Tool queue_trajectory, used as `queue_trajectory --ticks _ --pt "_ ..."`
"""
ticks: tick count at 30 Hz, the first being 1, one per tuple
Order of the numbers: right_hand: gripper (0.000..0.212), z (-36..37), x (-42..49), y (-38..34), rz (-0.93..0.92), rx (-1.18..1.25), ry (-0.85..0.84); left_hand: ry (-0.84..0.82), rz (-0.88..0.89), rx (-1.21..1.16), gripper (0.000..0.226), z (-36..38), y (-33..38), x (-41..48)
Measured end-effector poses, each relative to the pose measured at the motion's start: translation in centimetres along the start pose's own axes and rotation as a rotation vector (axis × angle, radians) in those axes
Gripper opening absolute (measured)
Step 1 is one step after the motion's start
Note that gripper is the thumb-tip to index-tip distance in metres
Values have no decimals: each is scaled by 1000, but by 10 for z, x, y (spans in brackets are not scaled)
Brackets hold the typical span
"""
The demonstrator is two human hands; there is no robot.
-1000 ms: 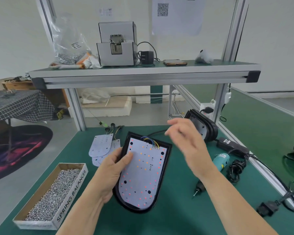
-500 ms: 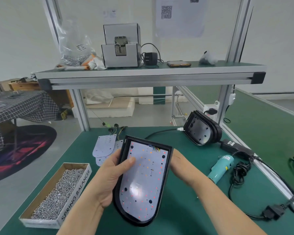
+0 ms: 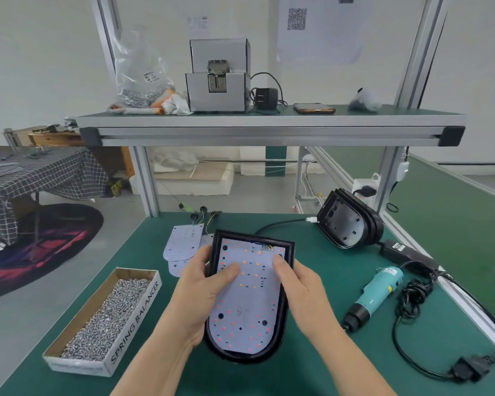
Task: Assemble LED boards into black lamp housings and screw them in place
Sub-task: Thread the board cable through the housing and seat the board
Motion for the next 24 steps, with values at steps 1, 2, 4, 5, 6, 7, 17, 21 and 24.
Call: queue_trajectory --ticks 1,2,4,5,6,7,17,21,24 --pt "62 1 -2 4 35 14 63 -7 39 29 31 2 1 -1" --pt "58 5 -1 7 74 36 98 -8 70 53 26 3 2 -2" --pt "48 11 -3 6 119 82 128 -3 111 85 21 4 3 -2" --pt "51 13 -4 6 120 98 142 -5 123 92 21 4 2 -2" --pt "56 14 -6 4 108 103 152 -9 131 92 20 3 2 -2" --pt "59 14 -7 4 87 108 164 -16 138 89 20 3 2 -2" --pt "34 6 -8 5 -316 -266 106 -151 155 308 49 -13 9 19" --pt "38 -13 -2 6 -255 -236 -308 -277 145 255 18 -21 15 24" --pt "58 -25 -2 4 -150 -169 -486 -337 87 138 19 -26 17 29"
Point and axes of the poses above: each hand's wrist, its own x-axis towards the middle knuckle, its own z-axis out of the palm, y = z × x, the point moved 2 cm from there along x, towards the middle knuckle, and after that the axes turned 12 degrees about y, right-handed, at the moved point
